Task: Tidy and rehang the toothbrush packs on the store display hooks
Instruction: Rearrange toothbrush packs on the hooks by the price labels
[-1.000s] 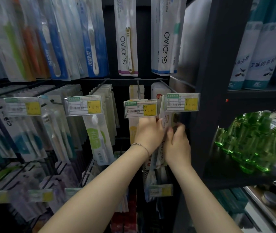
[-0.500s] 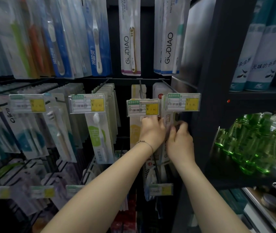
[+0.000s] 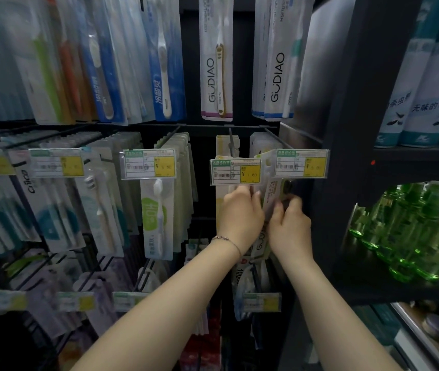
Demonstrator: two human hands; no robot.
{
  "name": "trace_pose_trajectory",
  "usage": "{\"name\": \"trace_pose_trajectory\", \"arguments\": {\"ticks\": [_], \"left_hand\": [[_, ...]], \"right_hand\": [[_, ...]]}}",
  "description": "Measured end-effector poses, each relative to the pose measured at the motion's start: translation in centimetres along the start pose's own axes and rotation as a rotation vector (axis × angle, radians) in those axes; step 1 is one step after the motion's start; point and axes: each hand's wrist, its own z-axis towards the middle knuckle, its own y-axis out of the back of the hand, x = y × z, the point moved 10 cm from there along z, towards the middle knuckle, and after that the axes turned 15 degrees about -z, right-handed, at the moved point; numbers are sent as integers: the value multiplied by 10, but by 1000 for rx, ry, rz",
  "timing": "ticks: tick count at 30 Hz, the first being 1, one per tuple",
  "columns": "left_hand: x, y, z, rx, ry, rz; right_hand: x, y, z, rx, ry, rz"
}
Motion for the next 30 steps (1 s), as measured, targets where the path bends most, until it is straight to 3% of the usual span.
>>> {"name": "trace_pose_trajectory", "arguments": {"ticks": [12,20,30], "left_hand": [[11,35,-24,79,-59,-47],[20,51,-38,123,-74,-123],[39,66,-46,123,24,-283]], "right_hand": [[-8,-5,-15,-100,-8,118],[9,-2,-59,-302,155,74],[13,-54,-65,117,180,318]]}}
